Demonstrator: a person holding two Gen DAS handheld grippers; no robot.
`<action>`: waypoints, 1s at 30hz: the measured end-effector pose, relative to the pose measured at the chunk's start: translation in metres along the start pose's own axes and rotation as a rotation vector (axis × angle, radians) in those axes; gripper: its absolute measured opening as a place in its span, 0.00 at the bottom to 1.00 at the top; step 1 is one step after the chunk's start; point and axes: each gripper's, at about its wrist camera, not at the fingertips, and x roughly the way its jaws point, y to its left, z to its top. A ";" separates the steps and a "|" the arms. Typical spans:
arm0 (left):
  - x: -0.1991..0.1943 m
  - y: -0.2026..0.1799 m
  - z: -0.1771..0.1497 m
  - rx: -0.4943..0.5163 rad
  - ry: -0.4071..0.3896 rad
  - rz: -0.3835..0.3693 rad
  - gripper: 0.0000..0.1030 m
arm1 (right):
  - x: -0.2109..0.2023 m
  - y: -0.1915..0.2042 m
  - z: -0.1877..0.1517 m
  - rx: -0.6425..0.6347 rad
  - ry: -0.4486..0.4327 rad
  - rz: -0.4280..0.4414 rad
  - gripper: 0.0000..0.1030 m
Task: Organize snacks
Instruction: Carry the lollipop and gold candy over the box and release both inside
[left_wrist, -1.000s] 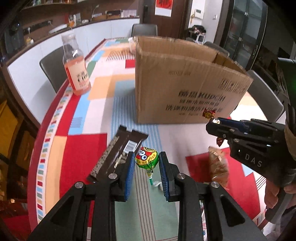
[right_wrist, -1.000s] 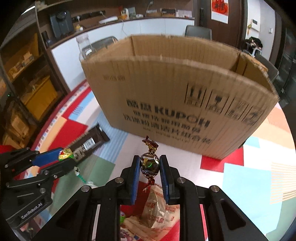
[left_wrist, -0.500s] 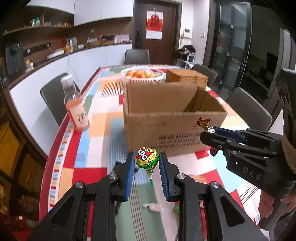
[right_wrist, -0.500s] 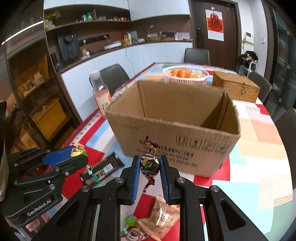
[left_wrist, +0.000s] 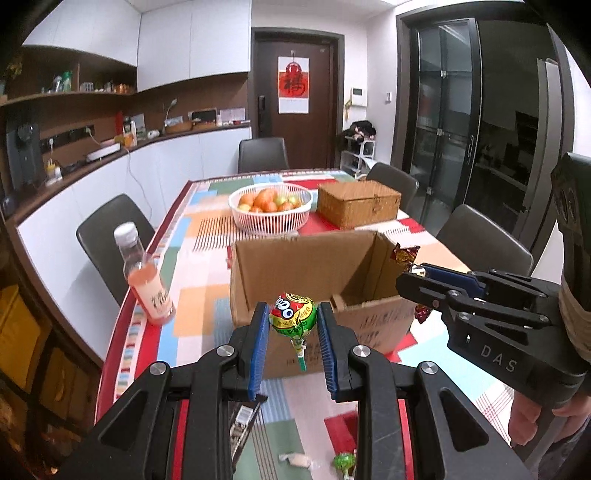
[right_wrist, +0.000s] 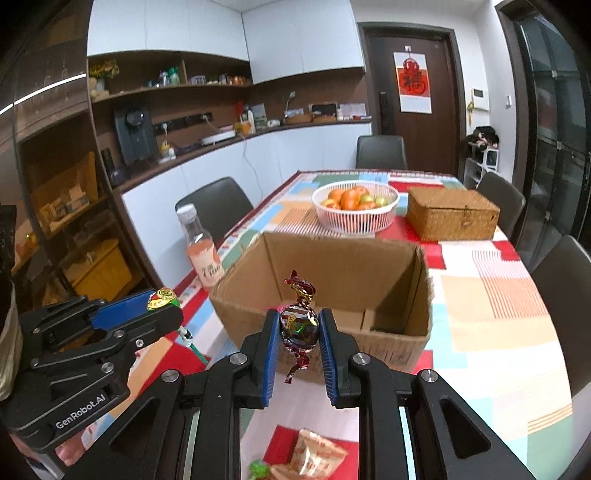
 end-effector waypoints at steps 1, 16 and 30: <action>0.001 -0.001 0.003 0.002 -0.005 0.000 0.26 | 0.000 -0.001 0.001 0.002 -0.006 -0.001 0.22; 0.039 -0.003 0.051 0.020 -0.002 -0.010 0.26 | 0.020 -0.027 0.037 0.036 -0.025 -0.035 0.22; 0.090 0.001 0.068 0.027 0.077 0.019 0.31 | 0.057 -0.041 0.049 0.047 0.035 -0.079 0.22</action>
